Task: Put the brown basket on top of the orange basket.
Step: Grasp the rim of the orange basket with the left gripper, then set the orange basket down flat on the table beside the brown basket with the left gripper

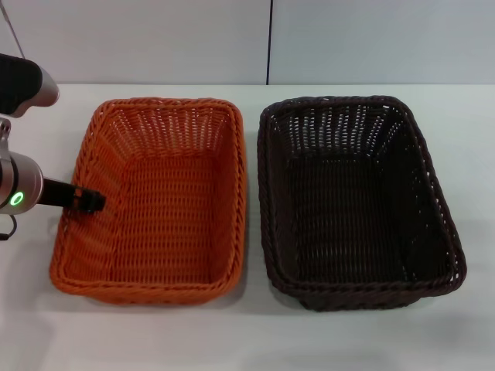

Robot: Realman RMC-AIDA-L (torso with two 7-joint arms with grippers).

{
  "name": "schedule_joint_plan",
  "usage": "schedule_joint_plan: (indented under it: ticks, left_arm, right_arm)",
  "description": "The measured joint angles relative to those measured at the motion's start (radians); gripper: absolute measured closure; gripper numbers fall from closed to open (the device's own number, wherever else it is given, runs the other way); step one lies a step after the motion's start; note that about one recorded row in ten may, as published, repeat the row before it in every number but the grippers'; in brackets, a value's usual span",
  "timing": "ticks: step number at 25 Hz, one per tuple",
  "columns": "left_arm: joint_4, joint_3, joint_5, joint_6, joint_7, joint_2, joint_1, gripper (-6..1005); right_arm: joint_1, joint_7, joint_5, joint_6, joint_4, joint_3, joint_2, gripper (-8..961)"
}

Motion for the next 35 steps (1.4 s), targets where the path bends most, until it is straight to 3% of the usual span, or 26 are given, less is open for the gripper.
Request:
schedule_joint_plan:
  ticks: [7, 15, 21, 23, 27, 31, 33, 35]
  left_arm:
    - [0.008, 0.007, -0.004, -0.010, 0.027, -0.001, -0.006, 685]
    - [-0.047, 0.006, -0.008, -0.047, 0.200, -0.001, -0.006, 717]
    - [-0.073, -0.059, -0.028, -0.051, 0.429, 0.000, -0.014, 730]
    - [-0.073, -0.059, -0.028, -0.051, 0.429, 0.000, -0.014, 730]
    - [-0.089, -0.177, -0.056, -0.084, 0.647, 0.001, -0.051, 731]
    - [-0.089, -0.177, -0.056, -0.084, 0.647, 0.001, -0.051, 732]
    - [-0.132, -0.252, -0.063, -0.146, 0.850, 0.002, -0.064, 733]
    - [-0.132, -0.252, -0.063, -0.146, 0.850, 0.002, -0.064, 733]
  right_arm:
    - [-0.003, 0.000, 0.000, 0.005, 0.000, 0.000, 0.000, 243]
    - [0.000, 0.000, 0.000, 0.007, 0.000, 0.000, -0.001, 242]
    - [0.002, 0.000, 0.000, 0.003, -0.003, 0.000, -0.002, 242]
    - [-0.001, 0.000, 0.000, 0.003, -0.008, 0.000, -0.002, 243]
    - [-0.006, 0.000, 0.000, 0.007, -0.010, 0.000, 0.001, 243]
    - [-0.011, 0.000, 0.000, 0.009, -0.014, 0.000, 0.002, 243]
    - [-0.016, 0.000, 0.000, 0.010, -0.021, 0.000, 0.004, 242]
    - [-0.022, 0.000, 0.000, 0.011, -0.030, 0.000, 0.004, 242]
